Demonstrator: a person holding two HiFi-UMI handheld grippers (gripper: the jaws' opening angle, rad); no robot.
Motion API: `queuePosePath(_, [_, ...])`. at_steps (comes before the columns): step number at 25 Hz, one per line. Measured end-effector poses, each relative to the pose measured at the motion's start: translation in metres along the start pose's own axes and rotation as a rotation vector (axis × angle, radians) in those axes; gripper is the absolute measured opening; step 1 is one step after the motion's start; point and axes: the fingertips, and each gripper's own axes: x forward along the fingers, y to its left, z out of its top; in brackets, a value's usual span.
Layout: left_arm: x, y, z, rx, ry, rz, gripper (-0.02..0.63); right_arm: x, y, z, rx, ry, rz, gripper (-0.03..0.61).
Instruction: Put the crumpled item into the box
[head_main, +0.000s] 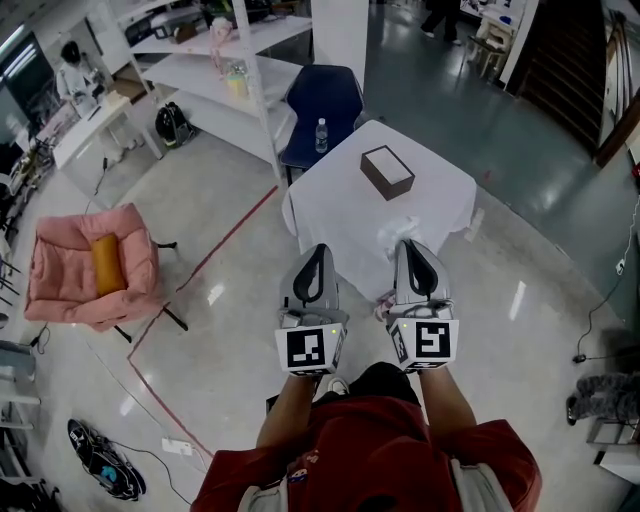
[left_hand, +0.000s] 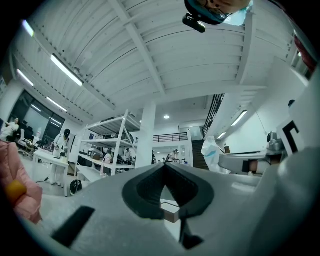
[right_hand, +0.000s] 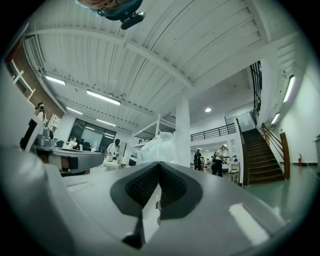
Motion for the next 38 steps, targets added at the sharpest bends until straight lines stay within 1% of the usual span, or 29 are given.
queuePosePath(6, [0.028, 0.003, -0.017, -0.001, 0.024, -0.031, 0.003, 0.022, -0.015, -0.011, -0.002, 0.001, -0.031, 0.003])
queuePosePath(15, [0.104, -0.003, -0.034, 0.008, 0.027, -0.06, 0.003, 0.079, -0.064, -0.033, 0.011, 0.01, -0.06, 0.003])
queuePosePath(25, [0.2, -0.02, -0.049, 0.04, 0.056, -0.095, 0.003, 0.145, -0.135, -0.048, 0.042, 0.017, -0.086, 0.003])
queuePosePath(29, [0.24, -0.028, -0.051, 0.044, 0.047, -0.104, 0.003, 0.169, -0.164, -0.054, 0.052, 0.019, -0.094, 0.003])
queuePosePath(38, [0.313, -0.061, -0.071, 0.043, 0.066, -0.13, 0.003, 0.202, -0.231, -0.072, 0.063, 0.033, -0.115, 0.003])
